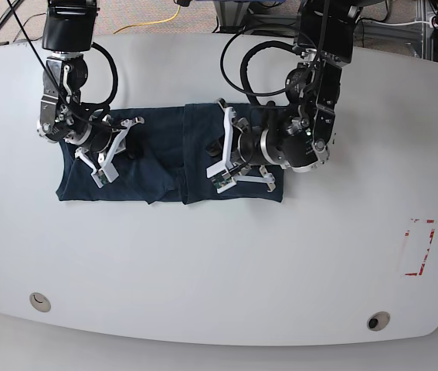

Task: Layout the t-shirt on the table in an organized manner, then fold the t-shirt properly
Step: 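Lay the folded end down and hold it with the left gripper, then move the right gripper to the strip's end and grasp it, then fold the held end with the right gripper over toward the left gripper, then release the shirt with the left gripper and raise it away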

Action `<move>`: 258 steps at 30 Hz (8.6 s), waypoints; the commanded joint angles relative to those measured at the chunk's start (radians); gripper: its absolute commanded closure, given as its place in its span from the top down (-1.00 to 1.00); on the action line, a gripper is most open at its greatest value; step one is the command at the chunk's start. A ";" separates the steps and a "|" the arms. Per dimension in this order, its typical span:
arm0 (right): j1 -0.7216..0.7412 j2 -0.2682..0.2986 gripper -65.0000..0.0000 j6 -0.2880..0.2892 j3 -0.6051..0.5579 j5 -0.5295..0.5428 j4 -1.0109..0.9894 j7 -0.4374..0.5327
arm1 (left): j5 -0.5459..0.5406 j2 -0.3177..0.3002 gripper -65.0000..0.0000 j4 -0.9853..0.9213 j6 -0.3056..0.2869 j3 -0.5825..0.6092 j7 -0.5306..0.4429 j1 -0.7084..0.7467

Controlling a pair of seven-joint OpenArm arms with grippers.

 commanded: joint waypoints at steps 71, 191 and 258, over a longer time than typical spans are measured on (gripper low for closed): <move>0.278 0.135 0.80 -0.002 0.589 0.155 -0.181 -0.422 | 0.002 -0.229 -1.00 -0.345 0.006 -0.109 -0.417 0.028; 0.031 -0.401 -1.00 -0.002 0.144 0.278 0.438 -0.533 | 0.002 -0.249 -1.00 -0.344 0.005 -0.107 -0.410 0.053; 0.116 -0.419 0.24 -0.091 -0.229 0.278 0.321 -0.402 | -0.002 -0.268 -1.00 -0.216 0.005 -0.173 -0.411 0.091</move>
